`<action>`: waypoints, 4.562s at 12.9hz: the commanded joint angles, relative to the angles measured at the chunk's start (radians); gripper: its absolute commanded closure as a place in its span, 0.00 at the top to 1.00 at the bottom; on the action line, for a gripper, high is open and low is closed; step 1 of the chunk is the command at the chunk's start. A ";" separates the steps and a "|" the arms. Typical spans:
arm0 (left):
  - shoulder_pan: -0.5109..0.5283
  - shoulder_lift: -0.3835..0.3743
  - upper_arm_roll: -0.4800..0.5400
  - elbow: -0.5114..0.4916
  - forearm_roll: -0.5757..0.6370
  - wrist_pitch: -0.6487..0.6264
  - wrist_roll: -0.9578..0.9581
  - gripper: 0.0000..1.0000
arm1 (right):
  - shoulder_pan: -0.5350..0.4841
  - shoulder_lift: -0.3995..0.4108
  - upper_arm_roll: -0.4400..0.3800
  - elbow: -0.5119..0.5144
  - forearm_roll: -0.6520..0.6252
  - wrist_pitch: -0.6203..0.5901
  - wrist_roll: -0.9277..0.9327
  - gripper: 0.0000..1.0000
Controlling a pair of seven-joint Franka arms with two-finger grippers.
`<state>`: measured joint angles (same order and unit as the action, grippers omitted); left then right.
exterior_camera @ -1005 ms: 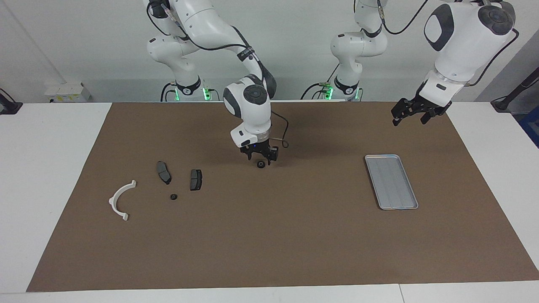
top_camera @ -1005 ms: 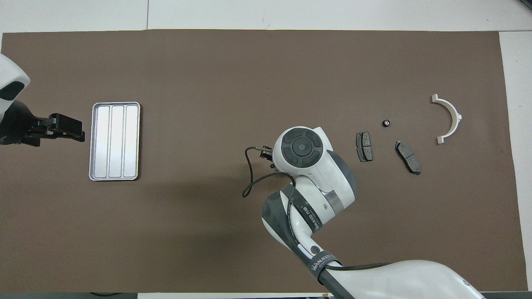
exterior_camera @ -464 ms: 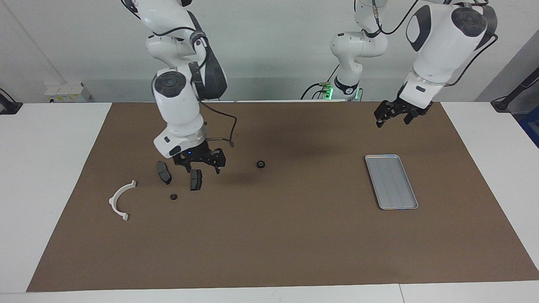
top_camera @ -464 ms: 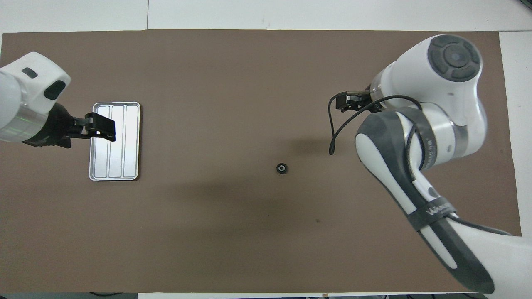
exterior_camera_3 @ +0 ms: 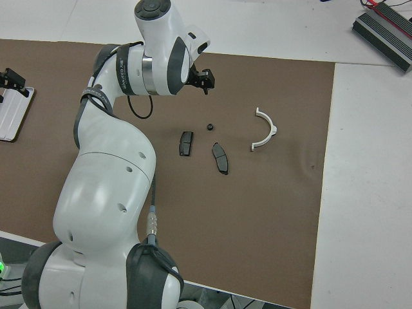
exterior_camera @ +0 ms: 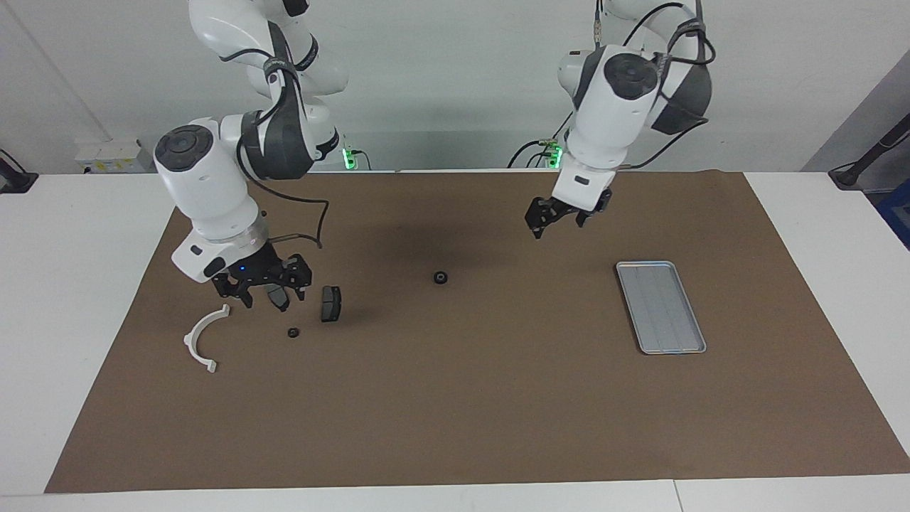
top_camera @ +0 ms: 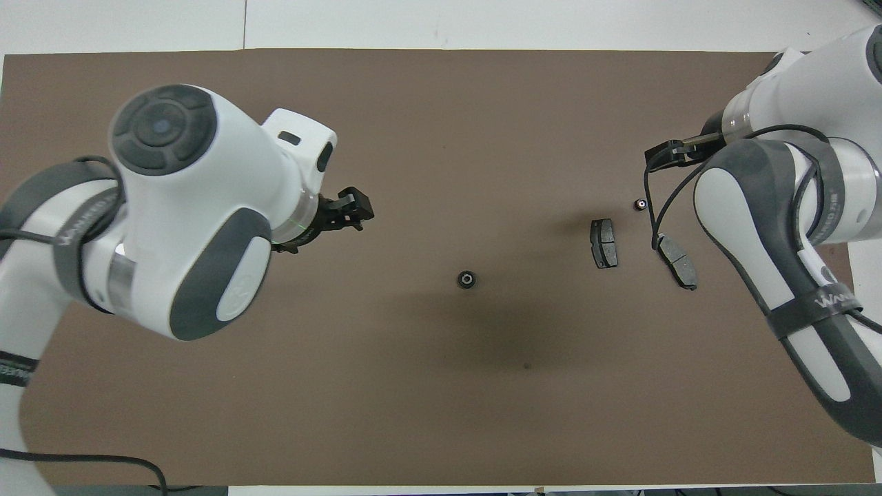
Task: Pick bearing gear from pile to tray
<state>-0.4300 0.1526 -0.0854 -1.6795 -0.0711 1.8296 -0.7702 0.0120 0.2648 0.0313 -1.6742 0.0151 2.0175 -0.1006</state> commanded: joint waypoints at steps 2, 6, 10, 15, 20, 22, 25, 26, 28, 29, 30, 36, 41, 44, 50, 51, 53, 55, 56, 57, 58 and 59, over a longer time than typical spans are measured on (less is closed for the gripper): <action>-0.159 0.202 0.021 0.143 -0.018 0.063 -0.211 1.00 | -0.041 0.017 0.013 -0.080 0.019 0.107 -0.077 0.98; -0.231 0.335 0.019 0.106 -0.018 0.261 -0.259 1.00 | -0.027 0.033 0.013 -0.118 0.019 0.151 -0.059 0.98; -0.249 0.337 0.018 0.058 -0.019 0.306 -0.261 1.00 | -0.017 0.065 0.013 -0.118 0.017 0.187 -0.042 0.98; -0.306 0.372 0.021 0.021 -0.018 0.339 -0.284 1.00 | -0.004 0.111 0.015 -0.118 0.017 0.237 -0.042 0.98; -0.305 0.394 0.021 0.020 -0.015 0.359 -0.287 1.00 | -0.001 0.145 0.015 -0.128 0.017 0.268 -0.041 0.98; -0.300 0.395 0.023 0.017 -0.015 0.370 -0.287 1.00 | -0.004 0.155 0.015 -0.134 0.017 0.277 -0.044 0.97; -0.300 0.395 0.023 0.003 -0.015 0.387 -0.287 1.00 | -0.009 0.162 0.015 -0.167 0.017 0.287 -0.045 0.97; -0.300 0.395 0.023 0.001 -0.013 0.387 -0.287 1.00 | -0.007 0.162 0.013 -0.182 0.017 0.287 -0.045 0.97; -0.305 0.395 0.023 -0.008 -0.015 0.396 -0.288 1.00 | -0.009 0.160 0.013 -0.193 0.017 0.283 -0.045 0.97; -0.305 0.395 0.023 -0.008 -0.015 0.396 -0.288 1.00 | -0.010 0.160 0.013 -0.193 0.017 0.274 -0.048 0.97; -0.305 0.395 0.023 -0.008 -0.015 0.395 -0.290 1.00 | -0.010 0.159 0.013 -0.194 0.016 0.267 -0.051 0.97; -0.308 0.395 0.023 -0.009 -0.013 0.381 -0.317 0.19 | -0.018 0.151 0.012 -0.210 0.016 0.244 -0.057 0.70; -0.303 0.390 0.036 0.045 -0.013 0.259 -0.334 0.06 | -0.020 0.142 0.009 -0.171 -0.004 0.205 -0.056 0.02; -0.245 0.323 0.047 0.044 -0.009 0.191 -0.325 0.06 | -0.023 0.126 0.009 -0.118 -0.050 0.159 -0.056 0.00; 0.027 0.060 0.046 -0.151 -0.009 0.034 0.064 0.08 | 0.026 0.082 0.030 0.000 -0.034 0.042 0.074 0.00; 0.083 0.014 0.047 -0.198 -0.009 0.034 0.162 0.08 | 0.072 0.079 0.033 0.031 -0.034 -0.003 0.169 0.00; 0.193 -0.010 0.047 -0.226 -0.009 0.046 0.360 0.08 | 0.194 0.067 0.029 0.051 -0.052 -0.048 0.403 0.00; 0.310 -0.005 0.047 -0.241 -0.009 0.112 0.567 0.08 | 0.297 0.045 0.032 0.042 -0.053 -0.063 0.609 0.00; 0.359 -0.010 0.049 -0.270 -0.009 0.167 0.662 0.08 | 0.353 0.025 0.033 0.019 -0.055 -0.066 0.712 0.00; 0.384 -0.011 0.049 -0.302 -0.007 0.219 0.708 0.08 | 0.402 0.005 0.035 -0.014 -0.053 -0.062 0.790 0.00; 0.389 -0.007 0.050 -0.322 -0.006 0.258 0.715 0.08 | 0.440 -0.007 0.035 -0.036 -0.053 -0.051 0.858 0.00; 0.390 0.002 0.050 -0.327 0.023 0.278 0.718 0.08 | 0.468 -0.010 0.035 -0.051 -0.053 -0.046 0.905 0.00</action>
<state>-0.0396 0.1679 -0.0229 -1.9540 -0.0742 2.0404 -0.0698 0.4485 0.2993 0.0691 -1.6573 -0.0261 1.9591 0.7185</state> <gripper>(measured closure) 0.648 0.767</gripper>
